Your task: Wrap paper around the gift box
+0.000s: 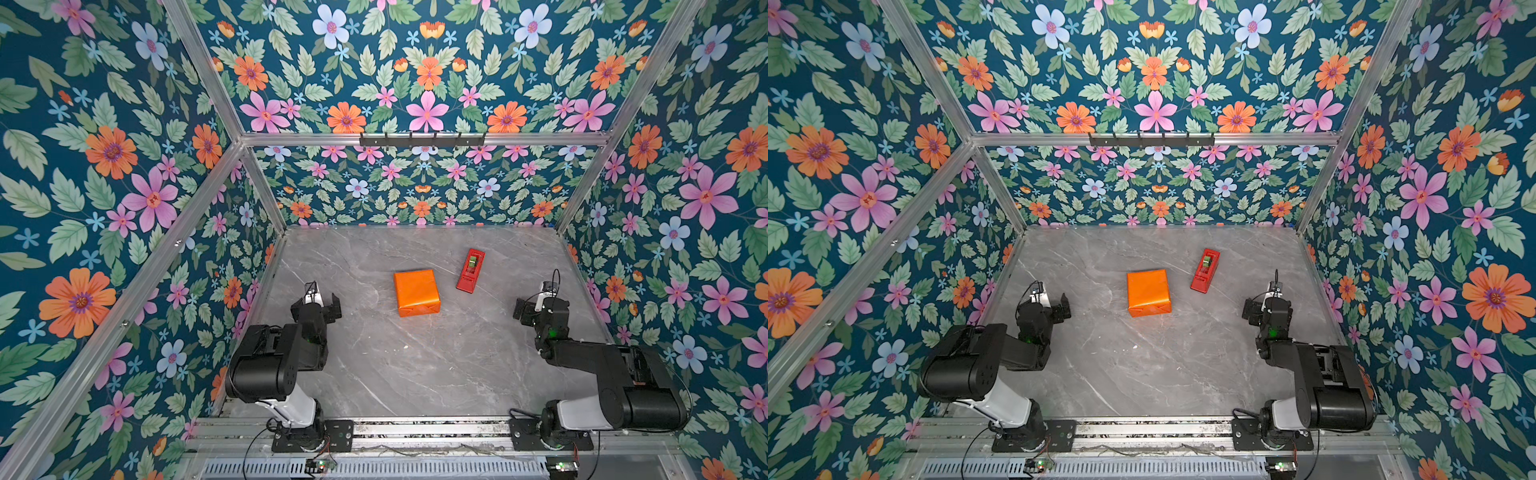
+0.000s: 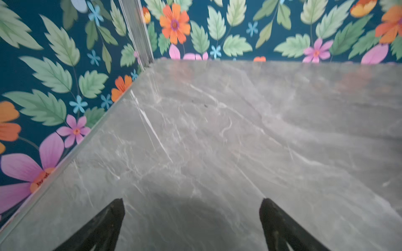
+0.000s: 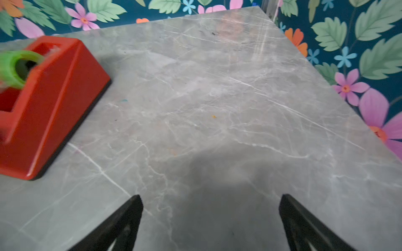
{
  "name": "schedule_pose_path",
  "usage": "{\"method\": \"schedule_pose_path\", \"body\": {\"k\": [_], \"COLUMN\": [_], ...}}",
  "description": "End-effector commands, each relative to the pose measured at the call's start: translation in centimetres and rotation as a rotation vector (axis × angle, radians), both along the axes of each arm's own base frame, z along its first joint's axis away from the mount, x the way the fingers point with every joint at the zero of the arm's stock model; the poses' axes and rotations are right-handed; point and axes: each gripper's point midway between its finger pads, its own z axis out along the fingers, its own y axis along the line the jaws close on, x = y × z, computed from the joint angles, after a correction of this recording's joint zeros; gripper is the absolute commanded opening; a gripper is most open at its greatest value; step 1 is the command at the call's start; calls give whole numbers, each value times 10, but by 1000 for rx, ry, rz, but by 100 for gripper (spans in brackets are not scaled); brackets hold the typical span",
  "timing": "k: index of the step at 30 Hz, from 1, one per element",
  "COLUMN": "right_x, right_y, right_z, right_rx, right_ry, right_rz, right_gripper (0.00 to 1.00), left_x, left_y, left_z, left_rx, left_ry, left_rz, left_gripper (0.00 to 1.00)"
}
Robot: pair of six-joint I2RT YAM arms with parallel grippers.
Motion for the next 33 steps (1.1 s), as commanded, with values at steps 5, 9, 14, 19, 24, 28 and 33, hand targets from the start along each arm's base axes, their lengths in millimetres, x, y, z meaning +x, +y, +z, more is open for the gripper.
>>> {"method": "schedule_pose_path", "body": {"k": [5,9,14,19,24,28,33], "right_x": [14,14,14,15,15,14,15], "right_y": [11,12,12,14,14,15,14], "right_z": [29,28,28,28,28,28,28], "right_rx": [22,20,9,3,3,3,3], "right_ry": [-134,-129,-127,-128,-126,-125,-126], "right_rz": [70,69,67,74,74,75,74], "right_gripper": [99,99,99,99,99,99,99], "left_x": [8,9,9,9,9,11,9], "left_y": [-7,-7,-7,-7,-7,-9,-8], "left_z": [26,28,28,28,28,26,28], "left_rx": [-9,-8,-7,-6,-6,-15,-9], "left_ry": [-114,-125,-125,-124,-123,-115,-124], "left_rz": [-49,-49,-48,-48,-47,-57,-53], "left_gripper": [100,100,100,100,100,100,100]}}
